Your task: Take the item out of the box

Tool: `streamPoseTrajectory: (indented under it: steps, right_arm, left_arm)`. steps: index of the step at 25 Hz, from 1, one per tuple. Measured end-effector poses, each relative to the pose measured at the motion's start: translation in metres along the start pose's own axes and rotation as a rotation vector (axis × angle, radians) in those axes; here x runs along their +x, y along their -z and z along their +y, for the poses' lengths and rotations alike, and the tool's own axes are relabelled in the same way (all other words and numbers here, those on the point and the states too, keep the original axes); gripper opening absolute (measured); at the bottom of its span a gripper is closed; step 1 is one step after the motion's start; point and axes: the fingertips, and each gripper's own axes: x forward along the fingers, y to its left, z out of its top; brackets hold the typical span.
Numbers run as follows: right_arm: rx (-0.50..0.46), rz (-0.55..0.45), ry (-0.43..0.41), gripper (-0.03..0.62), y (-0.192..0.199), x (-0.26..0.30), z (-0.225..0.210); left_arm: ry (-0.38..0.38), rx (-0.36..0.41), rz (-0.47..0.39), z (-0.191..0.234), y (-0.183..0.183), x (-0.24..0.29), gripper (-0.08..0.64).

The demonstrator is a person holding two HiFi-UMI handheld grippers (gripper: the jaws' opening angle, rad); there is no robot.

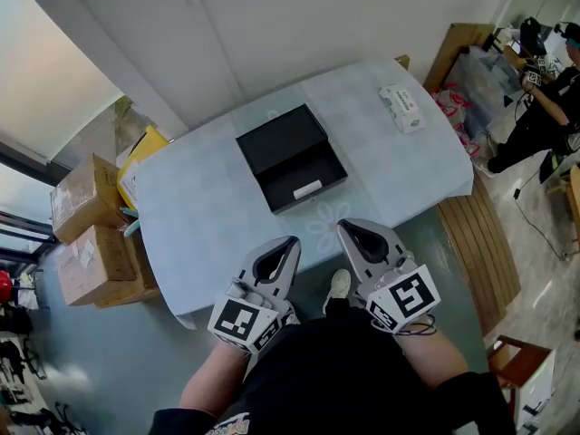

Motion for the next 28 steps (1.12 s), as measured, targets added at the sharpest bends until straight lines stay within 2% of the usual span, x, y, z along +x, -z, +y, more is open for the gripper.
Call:
streamPoseTrajectory:
  steps: [13,21,28]
  right_arm:
    - [0.042,0.036,-0.120,0.009,0.015,0.019,-0.050]
    - [0.072,0.051,-0.156,0.009,0.021,0.016,-0.073]
    - [0.110,0.045,-0.153,0.009,0.024,0.012,-0.088]
  left_arm:
    - [-0.107,0.004,0.044,0.010,0.011,0.057,0.009]
    - [-0.150,0.028,0.103,0.018,0.027,0.082,0.009]
    - [-0.129,0.058,0.200,0.022,0.040,0.100,0.009]
